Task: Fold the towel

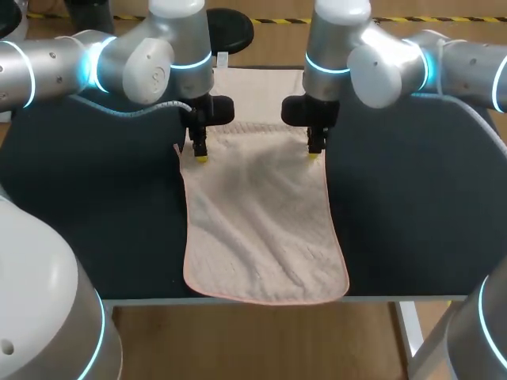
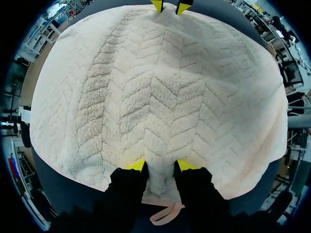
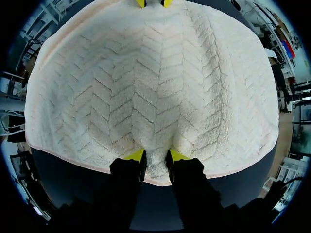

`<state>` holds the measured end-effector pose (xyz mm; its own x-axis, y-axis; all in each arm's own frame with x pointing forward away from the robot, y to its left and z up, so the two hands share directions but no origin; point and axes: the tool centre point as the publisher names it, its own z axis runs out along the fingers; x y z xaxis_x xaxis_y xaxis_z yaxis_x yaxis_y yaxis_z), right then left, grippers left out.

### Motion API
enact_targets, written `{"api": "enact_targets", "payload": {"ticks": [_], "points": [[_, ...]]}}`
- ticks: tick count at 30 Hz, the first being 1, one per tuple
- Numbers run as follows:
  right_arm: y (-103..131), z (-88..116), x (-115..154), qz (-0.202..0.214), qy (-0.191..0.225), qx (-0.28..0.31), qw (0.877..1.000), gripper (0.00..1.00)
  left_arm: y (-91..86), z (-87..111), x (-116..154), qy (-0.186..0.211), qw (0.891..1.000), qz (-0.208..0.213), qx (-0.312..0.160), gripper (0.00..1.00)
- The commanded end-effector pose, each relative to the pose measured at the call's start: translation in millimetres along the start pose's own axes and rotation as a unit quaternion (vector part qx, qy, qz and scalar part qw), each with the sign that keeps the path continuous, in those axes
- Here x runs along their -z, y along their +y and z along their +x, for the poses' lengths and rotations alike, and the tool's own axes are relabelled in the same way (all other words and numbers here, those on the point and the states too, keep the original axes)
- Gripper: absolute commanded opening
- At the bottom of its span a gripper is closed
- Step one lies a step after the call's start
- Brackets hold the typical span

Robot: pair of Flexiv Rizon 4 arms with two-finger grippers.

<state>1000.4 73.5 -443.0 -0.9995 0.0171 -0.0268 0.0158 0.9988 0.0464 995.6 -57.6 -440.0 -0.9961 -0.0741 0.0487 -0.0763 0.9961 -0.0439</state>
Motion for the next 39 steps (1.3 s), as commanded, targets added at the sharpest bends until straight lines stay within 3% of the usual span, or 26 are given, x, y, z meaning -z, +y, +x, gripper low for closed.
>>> {"api": "enact_targets", "payload": {"ticks": [1,10,16,28,39], "points": [[-1,-1,0,-0.001,-0.001,0.000,1.000,0.00,-0.8,-0.7,-6,0.003,1.000,0.001,0.000,0.00],[-4,-4,18,-0.005,-0.014,-0.003,1.000,0.00,-0.1,-4.3,13,-0.008,1.000,0.026,0.014,0.00],[-5,-11,48,-0.002,-0.042,0.004,0.999,0.00,-1.1,-5.4,48,-0.035,0.997,0.061,0.029,0.00],[-7,-56,148,-0.005,-0.132,0.025,0.991,0.00,1.8,-27.5,166,-0.147,0.981,0.119,0.052,0.00],[-7,-97,254,-0.026,-0.227,0.033,0.973,0.00,-0.4,-53.1,283,-0.272,0.947,0.150,0.086,0.00]]}}
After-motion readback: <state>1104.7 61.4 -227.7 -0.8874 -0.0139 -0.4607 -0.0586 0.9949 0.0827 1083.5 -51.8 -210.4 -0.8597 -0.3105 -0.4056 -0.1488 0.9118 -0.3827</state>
